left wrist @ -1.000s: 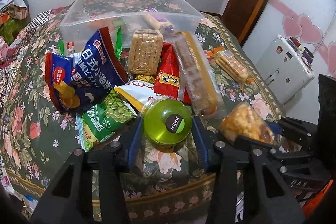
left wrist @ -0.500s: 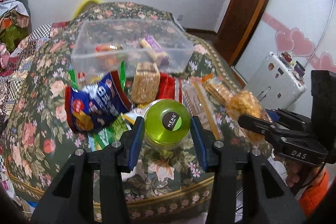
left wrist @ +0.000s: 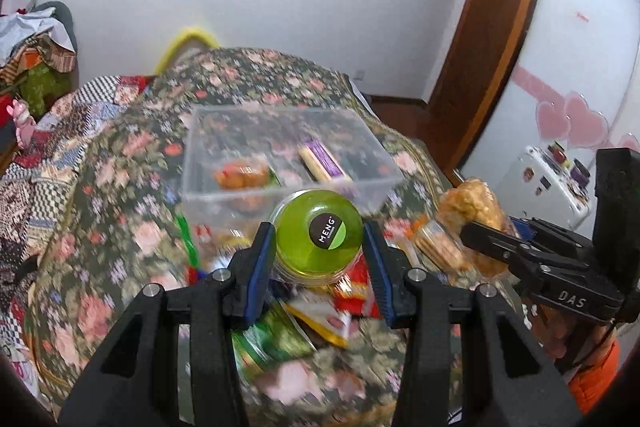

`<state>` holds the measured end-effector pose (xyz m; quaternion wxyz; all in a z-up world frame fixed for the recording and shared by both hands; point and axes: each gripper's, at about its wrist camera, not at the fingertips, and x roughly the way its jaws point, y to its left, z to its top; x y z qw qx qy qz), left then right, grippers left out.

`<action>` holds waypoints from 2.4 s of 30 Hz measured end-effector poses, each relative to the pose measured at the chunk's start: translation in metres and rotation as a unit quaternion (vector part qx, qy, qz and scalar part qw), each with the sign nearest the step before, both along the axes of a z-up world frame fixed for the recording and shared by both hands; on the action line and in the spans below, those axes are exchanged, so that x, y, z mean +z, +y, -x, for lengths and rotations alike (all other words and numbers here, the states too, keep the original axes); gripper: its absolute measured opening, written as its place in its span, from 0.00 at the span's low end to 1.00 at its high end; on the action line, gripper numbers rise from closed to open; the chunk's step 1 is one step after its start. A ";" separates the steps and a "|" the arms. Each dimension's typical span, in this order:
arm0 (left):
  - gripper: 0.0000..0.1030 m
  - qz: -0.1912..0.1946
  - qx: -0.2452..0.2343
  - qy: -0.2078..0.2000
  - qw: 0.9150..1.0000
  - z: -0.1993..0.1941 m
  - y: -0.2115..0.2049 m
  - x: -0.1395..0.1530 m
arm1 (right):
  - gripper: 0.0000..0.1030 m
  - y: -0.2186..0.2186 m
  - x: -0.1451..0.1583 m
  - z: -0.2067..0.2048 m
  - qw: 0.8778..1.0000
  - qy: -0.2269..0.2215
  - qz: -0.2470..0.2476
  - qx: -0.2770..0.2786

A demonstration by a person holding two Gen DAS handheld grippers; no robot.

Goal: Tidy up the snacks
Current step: 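Carry both snacks over the clear box and release them inside, then grasp biscuit pack with right gripper while left grasps blue snack bag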

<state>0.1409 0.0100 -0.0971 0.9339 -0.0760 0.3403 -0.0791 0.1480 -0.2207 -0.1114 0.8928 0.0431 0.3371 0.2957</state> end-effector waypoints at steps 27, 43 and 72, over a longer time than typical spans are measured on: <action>0.43 -0.016 0.048 0.028 0.998 -0.115 0.069 -0.029 | 0.42 0.092 -0.016 -0.125 0.999 0.022 0.028 0.036; 0.43 -0.031 0.027 0.024 0.999 -0.111 0.060 -0.023 | 0.52 0.101 -0.029 -0.141 0.995 0.064 0.063 0.043; 0.85 -0.030 0.062 0.077 0.995 0.003 0.065 -0.052 | 0.63 -0.042 -0.041 -0.037 0.991 0.057 0.100 -0.067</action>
